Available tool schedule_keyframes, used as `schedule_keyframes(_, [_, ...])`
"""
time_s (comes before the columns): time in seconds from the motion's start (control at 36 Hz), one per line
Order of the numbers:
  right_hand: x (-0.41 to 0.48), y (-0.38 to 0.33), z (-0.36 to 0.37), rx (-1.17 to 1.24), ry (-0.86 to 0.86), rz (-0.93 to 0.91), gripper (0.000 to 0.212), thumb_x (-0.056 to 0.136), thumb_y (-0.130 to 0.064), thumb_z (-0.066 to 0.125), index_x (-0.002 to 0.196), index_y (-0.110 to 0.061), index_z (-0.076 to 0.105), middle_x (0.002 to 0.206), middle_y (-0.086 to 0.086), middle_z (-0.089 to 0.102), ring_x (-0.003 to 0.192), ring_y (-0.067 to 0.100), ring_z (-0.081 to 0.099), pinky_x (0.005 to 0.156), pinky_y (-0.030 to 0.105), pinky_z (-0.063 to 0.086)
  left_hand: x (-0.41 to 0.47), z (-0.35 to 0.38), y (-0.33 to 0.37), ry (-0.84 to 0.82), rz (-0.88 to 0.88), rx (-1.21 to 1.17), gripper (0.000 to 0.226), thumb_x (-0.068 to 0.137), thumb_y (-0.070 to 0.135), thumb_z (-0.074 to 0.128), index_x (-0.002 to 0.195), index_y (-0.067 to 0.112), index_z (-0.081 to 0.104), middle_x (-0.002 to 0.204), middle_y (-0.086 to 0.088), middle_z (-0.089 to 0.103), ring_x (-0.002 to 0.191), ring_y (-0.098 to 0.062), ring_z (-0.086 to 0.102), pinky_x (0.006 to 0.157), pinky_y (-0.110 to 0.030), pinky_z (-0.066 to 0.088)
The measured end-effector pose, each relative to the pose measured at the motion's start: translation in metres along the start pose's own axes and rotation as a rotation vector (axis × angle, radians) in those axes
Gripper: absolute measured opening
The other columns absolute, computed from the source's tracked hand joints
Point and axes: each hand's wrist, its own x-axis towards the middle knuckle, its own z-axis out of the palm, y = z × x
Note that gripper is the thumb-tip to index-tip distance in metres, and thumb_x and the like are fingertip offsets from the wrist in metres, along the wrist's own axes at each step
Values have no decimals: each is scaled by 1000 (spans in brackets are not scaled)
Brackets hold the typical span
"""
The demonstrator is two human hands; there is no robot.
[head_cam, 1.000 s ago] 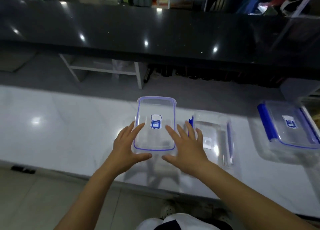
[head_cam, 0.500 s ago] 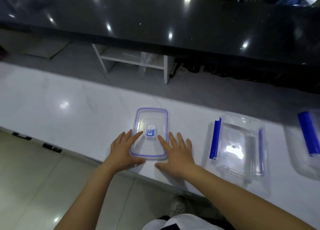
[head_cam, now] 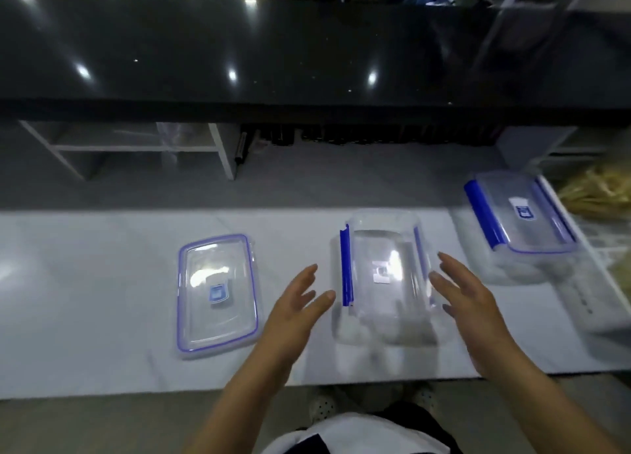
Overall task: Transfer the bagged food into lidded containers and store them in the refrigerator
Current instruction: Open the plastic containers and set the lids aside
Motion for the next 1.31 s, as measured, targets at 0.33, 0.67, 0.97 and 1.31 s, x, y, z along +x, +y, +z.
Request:
schedule_keyframes(0.33, [16,15,10,273,-35,214,20,99,-35,54,117,-37,62,122,-12,61,121,23,53,100,52,50,22,50,5,-113,-223,-163,64,92,40,67,149,35,41,145,8,51,125,-14,54,110,-43,45])
schedule_keyframes(0.67, [54,-9,35,133,-264,122,17,96,-48,56,112,-56,57,120,-25,60,113,6,54,97,36,47,55,28,20,39,-104,-74,52,95,34,63,144,36,46,142,11,53,127,-16,54,95,-35,46])
schedule_keyframes(0.97, [103,-14,-118,-848,129,-321,63,95,-46,58,152,-30,37,165,1,21,152,27,13,121,46,16,19,78,35,144,295,330,69,91,31,70,141,61,34,138,55,23,143,-7,32,119,-42,30])
schedule_keyframes(1.31, [127,44,-137,-1153,107,-148,62,97,-67,16,153,-50,-3,168,-6,-6,153,26,-14,118,59,-10,20,198,30,-214,41,352,69,94,40,65,148,56,25,156,27,27,143,-7,33,117,-34,31])
